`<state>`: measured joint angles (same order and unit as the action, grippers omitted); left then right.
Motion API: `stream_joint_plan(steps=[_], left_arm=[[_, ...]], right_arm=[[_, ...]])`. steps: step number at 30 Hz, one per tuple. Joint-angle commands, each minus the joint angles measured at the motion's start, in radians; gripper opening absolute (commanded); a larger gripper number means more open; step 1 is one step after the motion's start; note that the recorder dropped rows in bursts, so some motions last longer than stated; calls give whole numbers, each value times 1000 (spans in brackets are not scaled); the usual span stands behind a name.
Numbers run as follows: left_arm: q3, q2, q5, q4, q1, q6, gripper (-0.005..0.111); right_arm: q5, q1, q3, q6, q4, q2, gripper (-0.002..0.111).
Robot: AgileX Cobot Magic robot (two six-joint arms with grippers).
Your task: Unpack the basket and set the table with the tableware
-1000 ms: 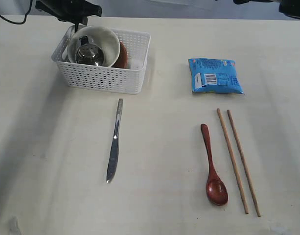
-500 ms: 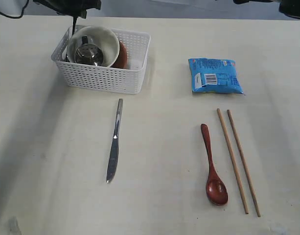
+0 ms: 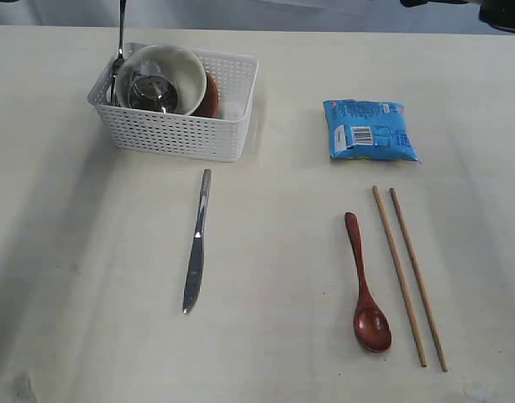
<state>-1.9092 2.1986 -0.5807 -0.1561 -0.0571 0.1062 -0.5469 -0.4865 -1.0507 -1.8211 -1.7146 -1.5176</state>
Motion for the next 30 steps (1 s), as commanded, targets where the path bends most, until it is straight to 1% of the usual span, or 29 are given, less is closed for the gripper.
stream_joint_plan(steps=[1,18,22,26,30], left_arm=[[-6,-35,-1,23,-2,2,6],[-6,-118,4,55,-2,2,6],[-6,-160,-61,55,-2,2,6],[-6,-199,-167,51,-2,0,6],[-6,-224,-240,48,-2,0,5]], right_arm=[[7,6,4,5,14,6,59],[11,6,4,3,23,6,59],[11,6,4,3,23,6,59],[11,6,4,3,23,6,59],[26,6,4,8,14,6,59]])
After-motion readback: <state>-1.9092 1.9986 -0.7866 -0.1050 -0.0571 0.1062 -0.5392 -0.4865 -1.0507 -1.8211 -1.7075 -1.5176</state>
